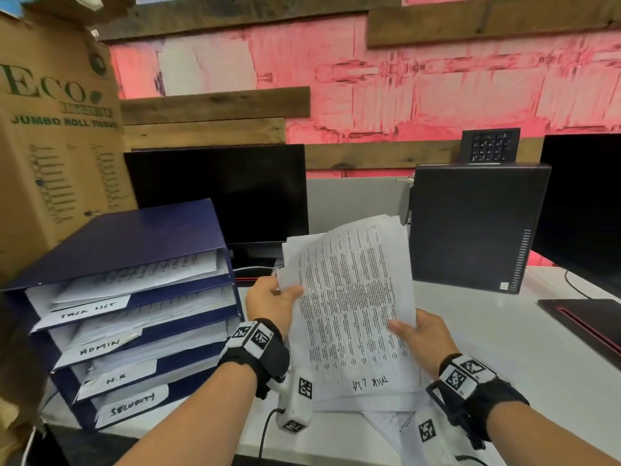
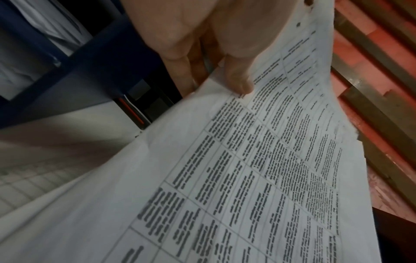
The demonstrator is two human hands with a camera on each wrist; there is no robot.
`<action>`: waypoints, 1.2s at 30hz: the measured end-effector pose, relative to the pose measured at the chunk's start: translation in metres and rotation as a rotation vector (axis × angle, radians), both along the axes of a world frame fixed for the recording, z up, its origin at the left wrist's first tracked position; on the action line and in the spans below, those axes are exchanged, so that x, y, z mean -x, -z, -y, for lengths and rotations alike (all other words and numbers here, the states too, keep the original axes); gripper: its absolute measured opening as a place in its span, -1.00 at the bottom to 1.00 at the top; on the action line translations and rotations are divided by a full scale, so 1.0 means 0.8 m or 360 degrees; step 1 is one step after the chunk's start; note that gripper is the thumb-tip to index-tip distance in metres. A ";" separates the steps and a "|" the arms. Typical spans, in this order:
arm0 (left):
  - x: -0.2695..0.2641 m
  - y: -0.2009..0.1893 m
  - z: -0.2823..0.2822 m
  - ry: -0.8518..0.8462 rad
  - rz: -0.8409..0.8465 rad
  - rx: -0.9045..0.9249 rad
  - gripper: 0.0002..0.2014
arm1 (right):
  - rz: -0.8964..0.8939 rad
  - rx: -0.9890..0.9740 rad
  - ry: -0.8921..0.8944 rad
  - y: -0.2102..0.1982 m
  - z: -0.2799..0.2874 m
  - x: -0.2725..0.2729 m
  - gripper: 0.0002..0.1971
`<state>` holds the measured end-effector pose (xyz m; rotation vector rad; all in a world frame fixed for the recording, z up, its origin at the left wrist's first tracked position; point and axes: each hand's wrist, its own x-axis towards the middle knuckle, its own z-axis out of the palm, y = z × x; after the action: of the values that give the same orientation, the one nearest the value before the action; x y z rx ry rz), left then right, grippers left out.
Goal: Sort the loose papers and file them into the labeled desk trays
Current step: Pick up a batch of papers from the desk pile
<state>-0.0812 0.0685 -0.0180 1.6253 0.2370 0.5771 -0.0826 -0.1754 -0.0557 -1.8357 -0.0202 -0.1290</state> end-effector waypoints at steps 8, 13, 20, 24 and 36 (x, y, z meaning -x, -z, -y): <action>0.006 0.010 -0.006 0.0017 -0.0061 0.0097 -0.85 | -0.0047 0.0017 0.0014 0.010 -0.002 -0.004 -0.89; 0.011 0.012 -0.008 -0.0012 -0.0016 0.0056 -0.91 | -0.0025 0.0035 -0.0006 0.007 -0.005 -0.001 -0.89; 0.013 0.006 -0.013 0.0008 -0.0015 -0.0179 -0.71 | -0.0034 0.0023 0.0032 0.011 -0.001 -0.001 -0.81; 0.017 0.005 -0.010 0.0018 0.0109 -0.0081 -0.73 | -0.0048 0.0014 0.0026 0.013 -0.003 0.000 -0.78; 0.003 0.011 -0.018 0.0280 -0.0025 -0.0125 -0.74 | -0.0033 0.0030 0.0012 0.014 -0.001 0.002 -0.81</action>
<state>-0.0840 0.0827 -0.0268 1.7071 0.0824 0.4437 -0.0839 -0.1748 -0.0666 -1.8559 0.0004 -0.1154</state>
